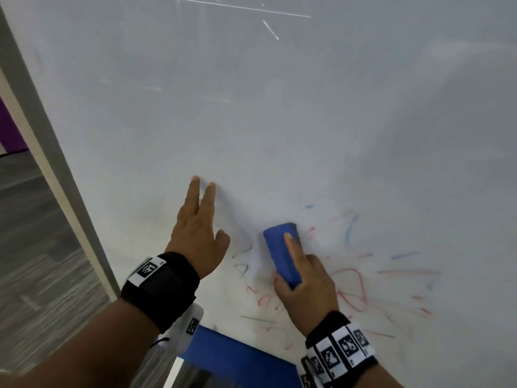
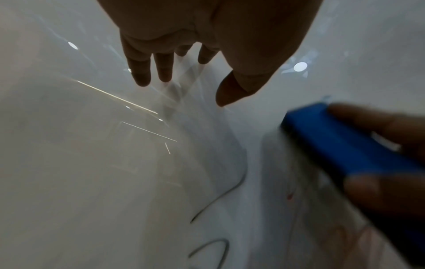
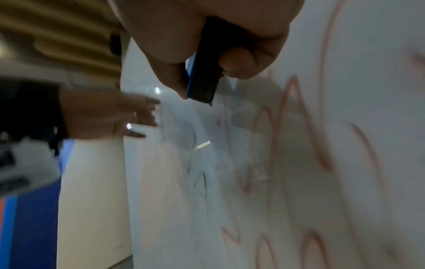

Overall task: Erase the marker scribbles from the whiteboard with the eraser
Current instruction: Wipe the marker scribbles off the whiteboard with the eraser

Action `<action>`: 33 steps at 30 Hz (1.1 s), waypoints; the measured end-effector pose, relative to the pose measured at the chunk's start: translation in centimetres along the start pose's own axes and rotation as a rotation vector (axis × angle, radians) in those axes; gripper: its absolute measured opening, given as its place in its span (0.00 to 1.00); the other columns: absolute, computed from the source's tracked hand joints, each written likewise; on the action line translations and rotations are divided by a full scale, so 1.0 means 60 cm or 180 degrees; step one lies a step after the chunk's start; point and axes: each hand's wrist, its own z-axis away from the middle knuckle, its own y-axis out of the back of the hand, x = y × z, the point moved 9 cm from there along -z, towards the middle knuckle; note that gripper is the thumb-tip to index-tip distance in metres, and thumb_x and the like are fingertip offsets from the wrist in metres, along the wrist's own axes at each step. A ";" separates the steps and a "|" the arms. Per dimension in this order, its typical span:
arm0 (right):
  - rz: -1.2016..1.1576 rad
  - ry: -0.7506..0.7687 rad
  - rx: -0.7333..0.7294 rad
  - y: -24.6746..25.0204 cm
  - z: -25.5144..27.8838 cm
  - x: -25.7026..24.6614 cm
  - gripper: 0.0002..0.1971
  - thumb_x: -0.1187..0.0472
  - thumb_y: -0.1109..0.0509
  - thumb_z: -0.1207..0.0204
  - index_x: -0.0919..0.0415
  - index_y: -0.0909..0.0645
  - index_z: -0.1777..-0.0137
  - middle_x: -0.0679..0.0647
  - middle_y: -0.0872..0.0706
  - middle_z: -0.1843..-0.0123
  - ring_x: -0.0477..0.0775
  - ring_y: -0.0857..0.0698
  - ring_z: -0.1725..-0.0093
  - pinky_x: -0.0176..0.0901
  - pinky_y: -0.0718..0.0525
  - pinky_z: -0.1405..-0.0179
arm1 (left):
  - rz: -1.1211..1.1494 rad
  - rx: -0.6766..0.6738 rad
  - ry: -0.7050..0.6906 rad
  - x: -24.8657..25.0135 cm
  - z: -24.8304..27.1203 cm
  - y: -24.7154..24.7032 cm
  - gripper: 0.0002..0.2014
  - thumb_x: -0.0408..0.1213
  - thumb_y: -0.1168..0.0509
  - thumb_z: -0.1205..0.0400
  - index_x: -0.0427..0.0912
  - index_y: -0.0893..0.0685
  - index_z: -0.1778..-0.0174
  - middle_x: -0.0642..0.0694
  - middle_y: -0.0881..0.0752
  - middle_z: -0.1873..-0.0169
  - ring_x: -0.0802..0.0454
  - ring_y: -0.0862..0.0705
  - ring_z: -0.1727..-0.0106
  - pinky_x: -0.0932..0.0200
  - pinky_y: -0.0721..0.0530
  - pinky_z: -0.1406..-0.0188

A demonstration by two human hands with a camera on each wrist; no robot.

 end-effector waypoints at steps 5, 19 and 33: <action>-0.0259 -0.0241 0.0902 0.094 -0.025 0.003 0.40 0.52 0.24 0.31 0.30 0.38 0.21 0.38 0.20 0.56 0.37 0.25 0.62 0.35 0.26 0.57 | -0.0097 -0.0088 -0.0168 -0.013 -0.002 0.010 0.44 0.35 0.32 0.21 0.51 0.49 0.11 0.53 0.64 0.12 0.44 0.44 0.13 0.47 0.31 0.21; -0.0589 -0.0934 0.0435 -0.011 0.003 -0.020 0.43 0.58 0.23 0.33 0.38 0.38 0.19 0.32 0.27 0.38 0.35 0.27 0.43 0.33 0.30 0.42 | -0.0349 -0.0245 -0.0700 -0.030 -0.002 0.014 0.41 0.31 0.33 0.22 0.46 0.41 0.12 0.45 0.62 0.11 0.39 0.37 0.16 0.42 0.25 0.27; 0.0385 -0.0934 -0.0562 -0.143 0.034 -0.014 0.40 0.49 0.30 0.27 0.27 0.49 0.21 0.46 0.26 0.46 0.47 0.22 0.59 0.39 0.21 0.59 | -0.0957 -0.0170 -0.1225 -0.051 -0.001 -0.012 0.45 0.31 0.28 0.32 0.41 0.33 0.16 0.33 0.49 0.12 0.32 0.33 0.18 0.35 0.21 0.30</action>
